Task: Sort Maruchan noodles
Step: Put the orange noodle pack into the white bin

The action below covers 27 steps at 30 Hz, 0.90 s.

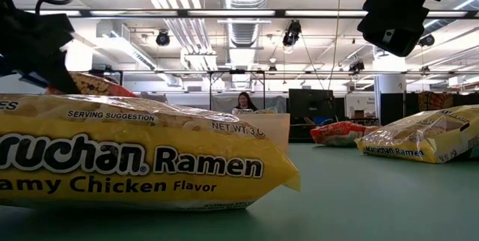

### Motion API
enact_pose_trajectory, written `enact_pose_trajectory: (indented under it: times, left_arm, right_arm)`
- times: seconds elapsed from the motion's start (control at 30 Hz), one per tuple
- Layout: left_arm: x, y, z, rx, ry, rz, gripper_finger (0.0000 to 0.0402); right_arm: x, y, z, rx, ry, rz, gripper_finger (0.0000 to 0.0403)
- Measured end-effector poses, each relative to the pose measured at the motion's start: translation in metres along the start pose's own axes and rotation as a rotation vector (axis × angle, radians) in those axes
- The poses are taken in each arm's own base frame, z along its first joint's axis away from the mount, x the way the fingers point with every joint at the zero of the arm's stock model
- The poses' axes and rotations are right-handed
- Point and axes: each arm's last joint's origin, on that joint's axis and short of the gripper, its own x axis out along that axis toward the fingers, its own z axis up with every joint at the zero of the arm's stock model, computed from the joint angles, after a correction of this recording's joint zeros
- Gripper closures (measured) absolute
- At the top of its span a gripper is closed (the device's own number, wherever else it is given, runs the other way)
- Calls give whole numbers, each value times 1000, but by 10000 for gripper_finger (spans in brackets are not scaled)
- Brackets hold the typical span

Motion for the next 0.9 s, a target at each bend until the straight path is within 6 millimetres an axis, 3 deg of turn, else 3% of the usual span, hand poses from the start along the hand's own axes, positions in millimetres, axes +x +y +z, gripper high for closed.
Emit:
enact_pose_trajectory:
  times: [0.3,0.57,0.9]
  left_arm:
    - [2,-4,-1,-23,-6,28,316]
    - [-7,-13,9,-17,60,27,315]
    - [-1,-16,7,23,108,100,314]
  right_arm:
    - [0,0,0,0,0,0,310]
    - [0,0,0,0,0,0,310]
    - [0,0,0,0,0,0,310]
